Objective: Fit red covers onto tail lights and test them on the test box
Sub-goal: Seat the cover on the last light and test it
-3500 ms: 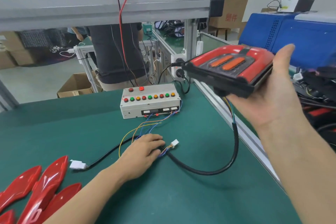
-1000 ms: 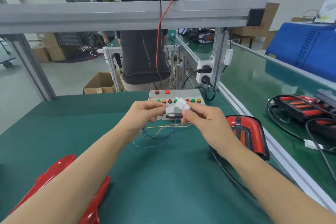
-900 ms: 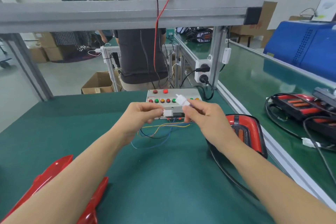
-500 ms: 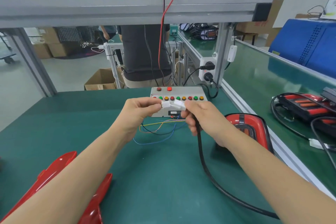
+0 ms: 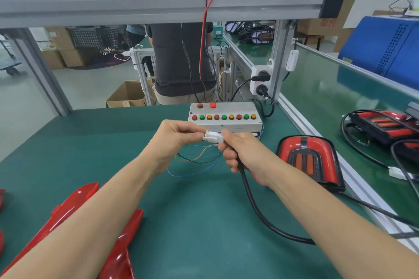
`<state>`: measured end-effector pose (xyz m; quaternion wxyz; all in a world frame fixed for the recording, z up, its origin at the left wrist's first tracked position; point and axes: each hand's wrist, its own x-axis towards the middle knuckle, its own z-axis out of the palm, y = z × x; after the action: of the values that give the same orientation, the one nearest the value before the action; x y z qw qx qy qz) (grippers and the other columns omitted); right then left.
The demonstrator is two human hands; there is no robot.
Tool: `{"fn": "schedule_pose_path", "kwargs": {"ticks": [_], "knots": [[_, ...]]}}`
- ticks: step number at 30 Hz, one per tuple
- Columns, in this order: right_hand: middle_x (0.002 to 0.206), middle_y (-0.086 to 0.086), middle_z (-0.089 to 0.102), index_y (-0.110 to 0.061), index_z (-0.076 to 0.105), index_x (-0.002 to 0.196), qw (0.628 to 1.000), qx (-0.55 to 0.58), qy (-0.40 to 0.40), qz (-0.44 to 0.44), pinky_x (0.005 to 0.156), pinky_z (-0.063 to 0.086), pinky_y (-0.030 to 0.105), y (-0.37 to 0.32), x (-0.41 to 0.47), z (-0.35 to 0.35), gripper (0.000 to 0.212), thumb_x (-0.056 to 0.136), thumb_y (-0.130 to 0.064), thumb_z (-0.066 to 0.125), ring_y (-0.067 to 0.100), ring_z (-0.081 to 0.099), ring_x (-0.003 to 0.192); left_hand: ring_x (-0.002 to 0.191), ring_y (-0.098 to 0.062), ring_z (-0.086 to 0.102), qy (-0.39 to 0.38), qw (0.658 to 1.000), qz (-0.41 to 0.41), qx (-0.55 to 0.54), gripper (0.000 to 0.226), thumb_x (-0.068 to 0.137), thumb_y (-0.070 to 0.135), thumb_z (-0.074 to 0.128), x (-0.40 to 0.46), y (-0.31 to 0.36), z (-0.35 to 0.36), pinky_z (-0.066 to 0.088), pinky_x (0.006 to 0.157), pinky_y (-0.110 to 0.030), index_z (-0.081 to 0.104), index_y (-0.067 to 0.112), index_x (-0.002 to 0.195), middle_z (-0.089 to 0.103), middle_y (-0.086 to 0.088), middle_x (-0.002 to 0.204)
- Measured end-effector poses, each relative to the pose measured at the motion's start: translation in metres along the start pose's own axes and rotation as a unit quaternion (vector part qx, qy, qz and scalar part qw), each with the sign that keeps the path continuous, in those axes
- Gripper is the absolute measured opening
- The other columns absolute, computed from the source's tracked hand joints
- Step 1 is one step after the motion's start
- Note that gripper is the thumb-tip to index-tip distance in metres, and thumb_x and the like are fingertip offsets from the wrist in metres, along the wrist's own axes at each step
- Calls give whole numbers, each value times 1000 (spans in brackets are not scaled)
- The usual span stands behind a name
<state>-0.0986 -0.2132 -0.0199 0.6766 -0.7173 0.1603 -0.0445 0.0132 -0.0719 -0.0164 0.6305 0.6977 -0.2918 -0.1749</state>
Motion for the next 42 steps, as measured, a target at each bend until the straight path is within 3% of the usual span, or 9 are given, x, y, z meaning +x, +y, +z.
{"fn": "schedule_pose_path", "kwargs": {"ticks": [7,11,14,17,24,30,35,38,42], "knots": [[43,-8,42,-12,52,74,997,57,26,44,39,39,17,11,14,18,38,103,-32,39,8,39,36,92,-12,59,-23,985,-22,170,24,81,-4,66,-1,-1,0,43,92,-27,72,13,97,68,-5,98],[61,3,48,-10,56,81,999,34,20,36,50,47,24,1,26,28,31,102,-24,38,16,47,50,130,-18,34,13,848,182,498,74,69,4,65,-5,-6,18,11,108,-35,47,25,138,48,4,135],[80,12,56,-9,59,91,989,-150,-5,6,69,48,32,-5,20,16,20,98,-14,41,23,54,72,121,-22,50,-49,739,290,606,72,68,3,69,-8,-17,23,12,110,-46,50,19,135,62,1,116],[89,11,60,-5,61,91,899,-433,49,-50,71,42,33,-7,-1,-23,25,98,-22,45,30,58,87,94,-26,64,-32,675,312,668,49,66,-2,75,-7,-27,11,31,101,-56,69,20,109,68,-1,84],[123,18,55,-8,49,126,760,-559,318,96,86,46,41,9,-60,-143,58,89,-52,54,35,55,110,99,-30,66,-48,662,328,672,65,43,-10,78,-21,-27,19,40,91,-64,72,12,104,70,-5,95],[104,7,62,-12,54,108,872,-369,284,151,51,45,23,46,-61,-145,45,88,-53,55,13,58,73,115,-18,52,-189,712,417,533,38,94,45,41,-74,-10,74,22,106,-44,61,23,117,63,7,109],[93,9,70,-20,60,96,953,-58,283,91,44,52,27,56,-59,-146,9,93,-28,59,19,67,63,80,-12,55,-323,626,479,525,43,86,28,61,-100,-25,104,44,84,-27,53,25,128,57,9,86],[91,8,73,-20,62,105,961,-2,263,81,47,52,27,61,-63,-151,17,92,-30,61,15,68,57,70,-12,53,-329,684,419,499,36,86,22,60,-94,-25,102,44,63,-20,60,27,122,56,8,82],[83,1,77,-23,65,109,974,27,214,74,48,52,26,67,-58,-148,21,92,-35,61,14,70,60,84,-19,53,-313,774,306,457,31,97,32,42,-90,-29,106,43,74,-29,61,21,118,57,0,92]]}}
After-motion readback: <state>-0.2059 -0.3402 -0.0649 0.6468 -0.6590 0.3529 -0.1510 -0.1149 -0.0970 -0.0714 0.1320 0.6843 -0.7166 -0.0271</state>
